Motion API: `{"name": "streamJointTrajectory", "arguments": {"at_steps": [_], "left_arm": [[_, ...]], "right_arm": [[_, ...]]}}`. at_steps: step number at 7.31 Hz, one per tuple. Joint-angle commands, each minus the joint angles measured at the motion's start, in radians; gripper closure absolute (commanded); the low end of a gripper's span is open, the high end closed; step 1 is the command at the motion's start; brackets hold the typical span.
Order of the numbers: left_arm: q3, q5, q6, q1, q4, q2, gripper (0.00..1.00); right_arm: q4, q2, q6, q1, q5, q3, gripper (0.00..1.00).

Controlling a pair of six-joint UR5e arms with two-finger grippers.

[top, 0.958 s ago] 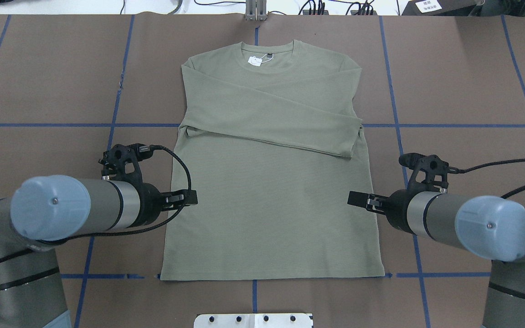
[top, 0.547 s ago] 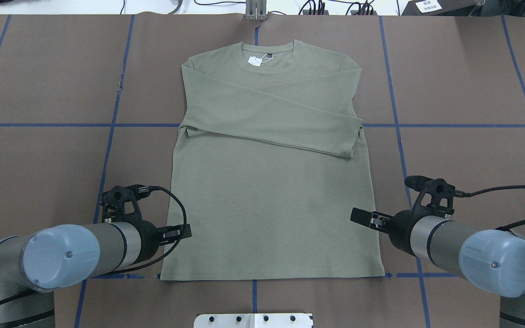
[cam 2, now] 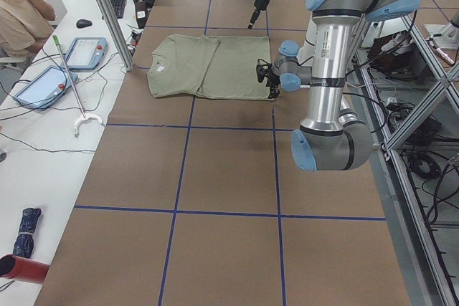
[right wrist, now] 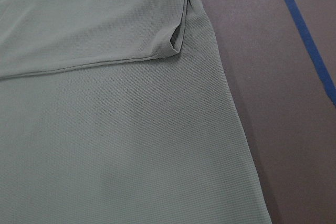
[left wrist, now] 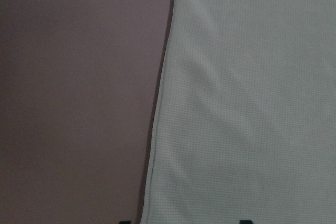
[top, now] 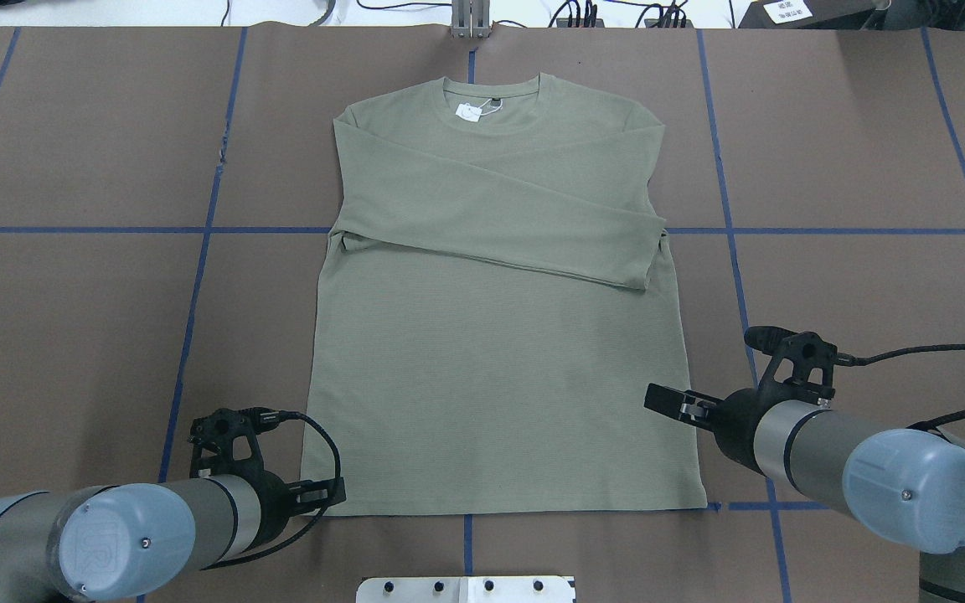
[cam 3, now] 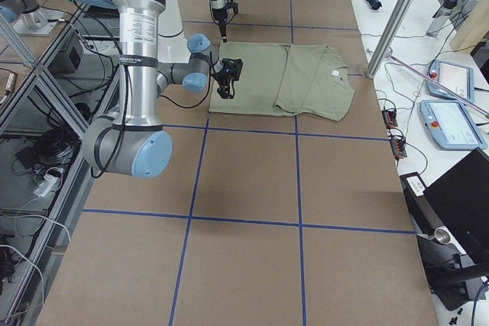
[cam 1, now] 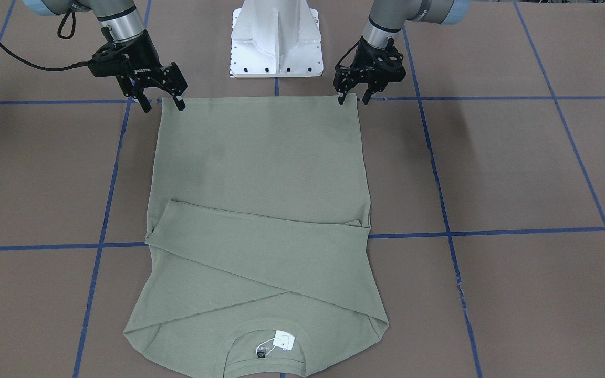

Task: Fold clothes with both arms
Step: 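Grasp the two hem corners nearest the robot with both grippers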

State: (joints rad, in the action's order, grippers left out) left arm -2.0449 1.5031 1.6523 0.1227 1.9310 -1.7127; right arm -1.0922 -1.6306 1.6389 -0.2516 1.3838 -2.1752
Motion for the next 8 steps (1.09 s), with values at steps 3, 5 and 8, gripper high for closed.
{"name": "streamJointTrajectory", "arguments": {"at_steps": [3,5,8], "left_arm": [[0.018,-0.030,0.057,-0.029,-0.003,0.002,0.40],[0.018,-0.030,0.058,-0.029,-0.003,0.001,0.51],[0.017,-0.030,0.057,-0.029,-0.003,0.001,1.00]], "right_arm": [[0.000,0.000,-0.001,0.005,-0.005,0.000,0.00],[0.000,0.000,-0.001,0.006,-0.005,0.000,0.00],[0.000,0.000,-0.001,0.008,-0.005,0.003,0.00]]}}
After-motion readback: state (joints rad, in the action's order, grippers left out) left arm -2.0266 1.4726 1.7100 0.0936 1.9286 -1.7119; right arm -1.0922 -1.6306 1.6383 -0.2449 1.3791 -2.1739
